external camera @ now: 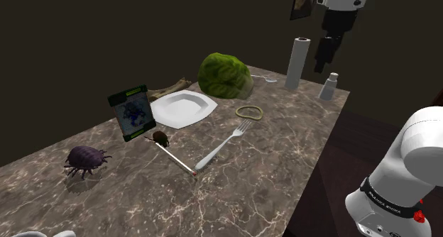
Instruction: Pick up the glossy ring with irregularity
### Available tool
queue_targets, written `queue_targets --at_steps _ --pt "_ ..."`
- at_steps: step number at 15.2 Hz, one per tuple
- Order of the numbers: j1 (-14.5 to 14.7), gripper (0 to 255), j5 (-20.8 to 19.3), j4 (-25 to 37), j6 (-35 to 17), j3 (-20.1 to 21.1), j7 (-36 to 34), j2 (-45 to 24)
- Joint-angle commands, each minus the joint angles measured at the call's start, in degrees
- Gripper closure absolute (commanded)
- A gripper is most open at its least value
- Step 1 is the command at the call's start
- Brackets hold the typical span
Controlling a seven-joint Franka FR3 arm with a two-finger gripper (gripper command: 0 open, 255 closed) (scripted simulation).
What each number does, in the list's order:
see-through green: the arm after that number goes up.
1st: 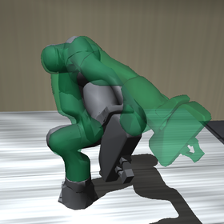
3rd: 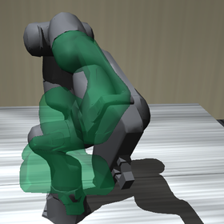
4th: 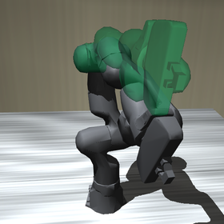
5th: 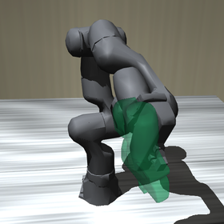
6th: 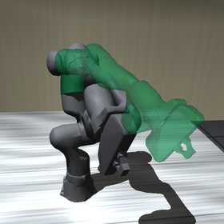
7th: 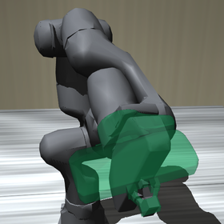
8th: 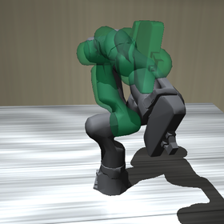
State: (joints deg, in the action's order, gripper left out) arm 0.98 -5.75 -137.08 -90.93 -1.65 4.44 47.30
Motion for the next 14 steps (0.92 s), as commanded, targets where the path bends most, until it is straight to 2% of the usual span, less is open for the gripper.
queue_targets --at_steps 1,8,14 --pt "0.00 0 0.00 0.00 0.00 0.00 0.00 0.00" --pt "-1.85 0 5.62 -5.00 -11.17 10.47 -20.67 -4.60" --pt "-4.77 0 7.65 -4.22 -21.09 19.61 -38.52 -14.01"
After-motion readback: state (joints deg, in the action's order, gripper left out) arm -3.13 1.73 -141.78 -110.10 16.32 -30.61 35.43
